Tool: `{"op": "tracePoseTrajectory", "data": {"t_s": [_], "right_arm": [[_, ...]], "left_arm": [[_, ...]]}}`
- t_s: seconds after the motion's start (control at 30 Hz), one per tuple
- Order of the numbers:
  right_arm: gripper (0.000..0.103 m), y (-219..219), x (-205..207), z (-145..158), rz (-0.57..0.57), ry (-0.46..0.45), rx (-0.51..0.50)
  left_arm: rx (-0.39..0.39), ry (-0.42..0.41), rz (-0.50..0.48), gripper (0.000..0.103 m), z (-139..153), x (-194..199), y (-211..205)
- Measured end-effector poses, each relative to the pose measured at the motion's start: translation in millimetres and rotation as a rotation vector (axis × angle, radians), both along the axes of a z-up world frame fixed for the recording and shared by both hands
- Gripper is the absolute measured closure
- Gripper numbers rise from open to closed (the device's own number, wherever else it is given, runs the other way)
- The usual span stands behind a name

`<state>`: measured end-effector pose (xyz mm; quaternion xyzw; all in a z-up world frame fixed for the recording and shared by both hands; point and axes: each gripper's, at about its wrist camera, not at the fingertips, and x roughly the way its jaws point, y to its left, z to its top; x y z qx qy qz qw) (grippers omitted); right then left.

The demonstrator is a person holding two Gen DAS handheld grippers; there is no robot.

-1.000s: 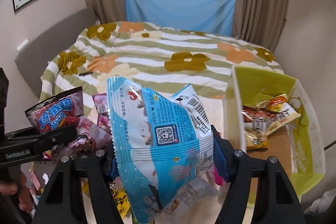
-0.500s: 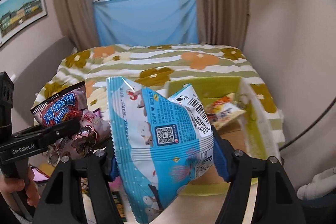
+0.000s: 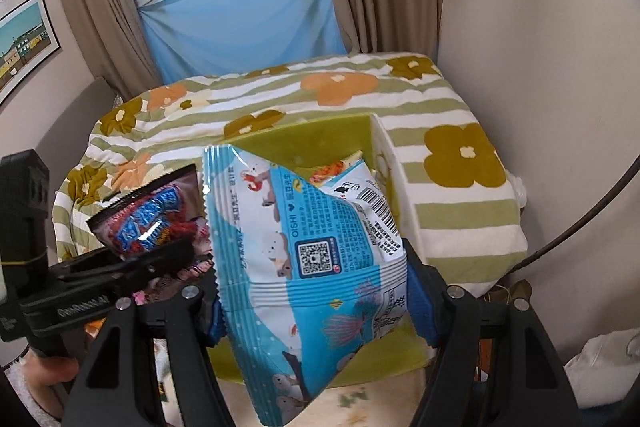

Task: Organize snacks
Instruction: 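Carry both bags into the cardboard box and open both grippers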

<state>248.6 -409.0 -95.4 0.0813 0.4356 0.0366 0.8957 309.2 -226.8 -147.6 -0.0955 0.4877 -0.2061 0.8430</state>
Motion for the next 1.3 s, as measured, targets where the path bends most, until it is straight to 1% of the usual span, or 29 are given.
{"op": "tracePoseTrajectory", "data": {"t_s": [0.03, 0.07, 0.13, 0.27, 0.33, 0.4, 0.5, 0.67, 0.73, 0.8, 0.87, 0.93, 1.0, 1.07, 1.17, 1.3], "right_arm": [[0.036, -6, 2, -4, 0.009, 0.009, 0.004], [0.035, -8, 4, -8, 0.018, 0.013, 0.008], [0.035, -13, 6, -14, 0.041, 0.024, 0.011], [0.034, -18, 10, -24, 0.079, 0.029, 0.030], [0.034, -20, 11, -29, 0.092, 0.035, 0.044], [0.034, -21, 13, -32, 0.104, 0.038, 0.055], [0.034, -22, 17, -36, 0.118, 0.042, 0.069], [0.033, -18, 32, -39, 0.143, 0.062, 0.081], [0.033, -13, 40, -39, 0.159, 0.068, 0.061], [0.028, -9, 44, -42, 0.168, 0.074, 0.036], [0.010, -6, 46, -43, 0.167, 0.068, 0.022], [0.001, -6, 44, -42, 0.154, 0.043, 0.016], [0.001, -9, 40, -42, 0.146, 0.021, 0.009], [0.001, -11, 36, -42, 0.146, 0.014, 0.006], [0.001, -13, 31, -45, 0.153, 0.052, 0.015], [0.000, -13, 22, -40, 0.160, 0.063, 0.012]], "left_arm": [[0.017, 0.010, 0.004, 0.034, -8, 1, -7], [0.035, 0.018, 0.010, 0.020, -16, 2, -12], [0.076, 0.026, 0.034, 0.001, -28, 1, -17], [0.123, 0.048, 0.076, 0.001, -43, -9, -15], [0.131, 0.041, 0.079, 0.001, -43, -17, -13], [0.163, 0.019, 0.081, 0.001, -39, -25, -12], [0.232, -0.019, 0.095, 0.001, -29, -36, -15], [0.293, -0.066, 0.096, 0.001, -14, -44, -14], [0.298, -0.069, 0.102, 0.001, -11, -46, -12], [0.292, -0.070, 0.101, 0.001, -7, -50, -9], [0.300, -0.070, 0.105, 0.001, -7, -51, -6], [0.309, -0.062, 0.110, 0.001, -10, -50, -3], [0.313, -0.056, 0.122, 0.001, -12, -51, 0], [0.299, -0.055, 0.129, 0.001, -13, -54, 4], [0.285, -0.054, 0.136, 0.001, -13, -58, 9], [0.264, -0.061, 0.148, 0.001, -7, -65, 14]]}}
